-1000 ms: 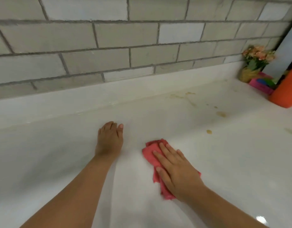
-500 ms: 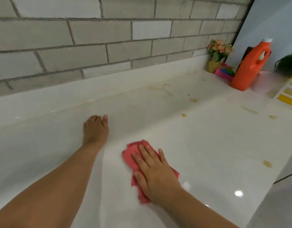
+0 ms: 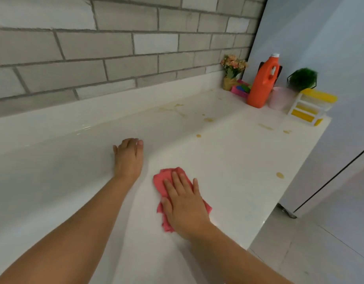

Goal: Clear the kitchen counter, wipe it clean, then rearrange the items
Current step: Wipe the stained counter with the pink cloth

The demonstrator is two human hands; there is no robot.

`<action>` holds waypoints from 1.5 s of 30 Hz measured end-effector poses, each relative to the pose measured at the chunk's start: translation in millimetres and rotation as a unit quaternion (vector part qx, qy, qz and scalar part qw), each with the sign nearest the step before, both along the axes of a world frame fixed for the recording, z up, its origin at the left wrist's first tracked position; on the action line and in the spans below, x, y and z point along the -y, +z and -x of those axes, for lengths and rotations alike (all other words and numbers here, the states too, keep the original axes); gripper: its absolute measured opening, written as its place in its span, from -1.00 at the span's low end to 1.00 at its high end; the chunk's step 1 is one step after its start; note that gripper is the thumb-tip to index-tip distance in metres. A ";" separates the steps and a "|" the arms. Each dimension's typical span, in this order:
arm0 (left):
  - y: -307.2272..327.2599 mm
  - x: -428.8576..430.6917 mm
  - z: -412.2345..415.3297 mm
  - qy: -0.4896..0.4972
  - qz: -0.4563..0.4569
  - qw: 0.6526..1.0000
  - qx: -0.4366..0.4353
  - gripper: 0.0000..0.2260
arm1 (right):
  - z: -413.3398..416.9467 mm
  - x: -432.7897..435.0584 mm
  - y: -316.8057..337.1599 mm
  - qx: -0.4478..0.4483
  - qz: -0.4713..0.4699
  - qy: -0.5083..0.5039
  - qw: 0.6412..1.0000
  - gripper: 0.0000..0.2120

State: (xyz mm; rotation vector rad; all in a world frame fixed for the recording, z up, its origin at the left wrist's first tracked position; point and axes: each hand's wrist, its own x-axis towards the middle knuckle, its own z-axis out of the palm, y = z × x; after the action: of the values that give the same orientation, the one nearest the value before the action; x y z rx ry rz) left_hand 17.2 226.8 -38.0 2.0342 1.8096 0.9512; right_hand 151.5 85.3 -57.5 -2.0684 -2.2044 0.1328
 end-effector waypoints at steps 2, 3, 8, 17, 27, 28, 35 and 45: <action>2.9 18.9 -27.5 -0.042 0.005 0.999 0.032 -0.67 | -1.3 51.6 -2.0 0.008 -0.015 0.018 1.000 -0.39; 0.3 30.0 -41.1 -0.066 0.010 0.997 0.047 -0.66 | -10.9 72.4 -3.5 -0.010 -0.002 0.005 1.000 -0.42; -23.7 72.9 -82.0 -0.146 0.027 0.988 0.033 -0.62 | -109.5 88.3 4.1 -0.020 0.011 -0.113 0.993 -0.14; -28.9 71.2 -86.8 -0.124 0.048 0.987 -0.095 -0.62 | -63.7 64.9 -1.5 -0.012 0.001 -0.160 0.987 -0.24; -25.6 73.0 -86.3 -0.123 0.031 0.989 -0.081 -0.31 | -179.1 67.4 -2.3 -0.051 0.012 -0.407 0.912 -0.35; -25.1 72.9 -87.0 -0.121 0.030 0.988 -0.090 -0.31 | -194.8 55.4 1.0 -0.054 0.019 -0.430 0.901 -0.35; -28.5 68.3 -93.0 -0.101 0.029 0.988 -0.114 -0.63 | -231.7 -4.0 12.0 -0.003 0.043 -0.389 0.920 -0.39; -15.1 81.3 -97.0 -0.083 0.058 0.990 -0.103 -0.69 | -147.8 84.0 8.1 0.004 -0.031 -0.004 1.000 -0.34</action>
State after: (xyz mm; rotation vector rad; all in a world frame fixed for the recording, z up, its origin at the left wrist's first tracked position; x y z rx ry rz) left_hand 114.2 145.4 -53.1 2.2366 1.7129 0.5963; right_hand 299.3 1.3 -49.5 -2.0478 -2.1762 0.0558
